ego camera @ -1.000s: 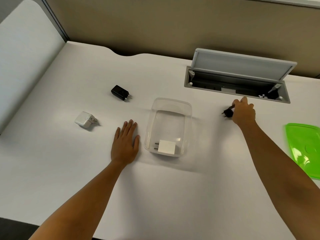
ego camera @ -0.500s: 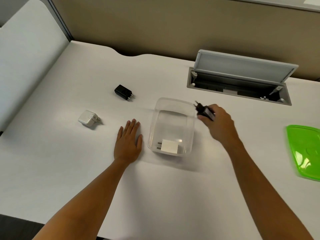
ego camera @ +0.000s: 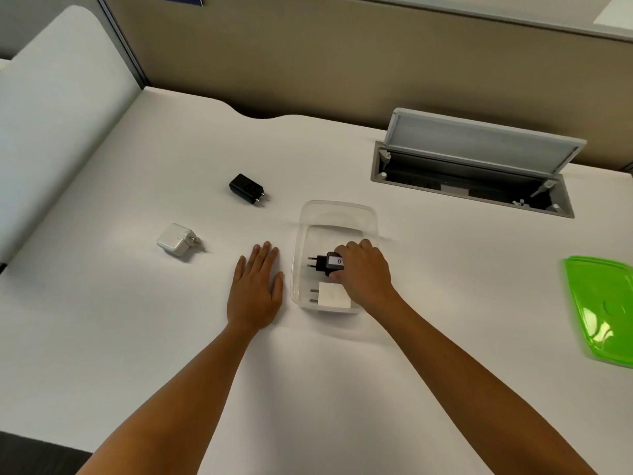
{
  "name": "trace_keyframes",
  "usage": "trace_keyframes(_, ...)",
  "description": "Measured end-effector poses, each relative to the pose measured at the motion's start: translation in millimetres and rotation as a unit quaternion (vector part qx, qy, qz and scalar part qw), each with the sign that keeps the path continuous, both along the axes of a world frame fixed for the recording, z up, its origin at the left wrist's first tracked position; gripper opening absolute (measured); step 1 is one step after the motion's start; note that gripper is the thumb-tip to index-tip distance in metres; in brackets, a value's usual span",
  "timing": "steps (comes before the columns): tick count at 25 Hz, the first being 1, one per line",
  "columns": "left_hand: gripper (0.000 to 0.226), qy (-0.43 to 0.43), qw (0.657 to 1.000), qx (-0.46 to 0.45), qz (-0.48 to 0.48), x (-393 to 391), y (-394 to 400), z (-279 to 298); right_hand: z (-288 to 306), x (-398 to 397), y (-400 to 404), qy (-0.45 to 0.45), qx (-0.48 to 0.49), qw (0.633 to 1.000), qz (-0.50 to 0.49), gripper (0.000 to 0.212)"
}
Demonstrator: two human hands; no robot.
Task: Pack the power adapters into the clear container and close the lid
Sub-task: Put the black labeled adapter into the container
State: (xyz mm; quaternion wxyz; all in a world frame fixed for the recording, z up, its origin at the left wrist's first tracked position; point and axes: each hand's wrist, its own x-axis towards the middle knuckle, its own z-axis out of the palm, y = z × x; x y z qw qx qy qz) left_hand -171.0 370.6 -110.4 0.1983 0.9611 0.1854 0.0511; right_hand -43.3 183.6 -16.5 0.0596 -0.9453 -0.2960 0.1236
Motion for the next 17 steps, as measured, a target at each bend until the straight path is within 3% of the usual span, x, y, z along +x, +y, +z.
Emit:
trace_keyframes(4,0.057,-0.005,1.000,-0.003,0.001,0.0,-0.5,0.3,-8.1,-0.4,-2.0,-0.011,-0.067,0.997,0.049,0.037)
trace_keyframes(7,0.057,-0.010,1.000,-0.002,0.001,-0.1,-1.1,0.8,-3.8,2.9,-3.0,0.022,-0.057,0.997,0.057,0.032)
trace_keyframes(10,0.056,-0.014,1.000,-0.004,0.002,0.2,-1.2,1.5,3.1,5.7,-9.2,-0.010,0.089,0.996,0.010,0.026)
trace_keyframes(12,0.056,-0.014,1.000,-0.004,0.002,-0.1,-1.5,1.5,5.3,8.6,-18.6,-0.045,0.191,0.978,-0.064,0.041)
trace_keyframes(17,0.057,-0.015,1.000,-0.003,0.001,-0.8,-1.5,0.5,-2.3,8.7,-32.7,0.125,0.358,0.897,-0.226,0.066)
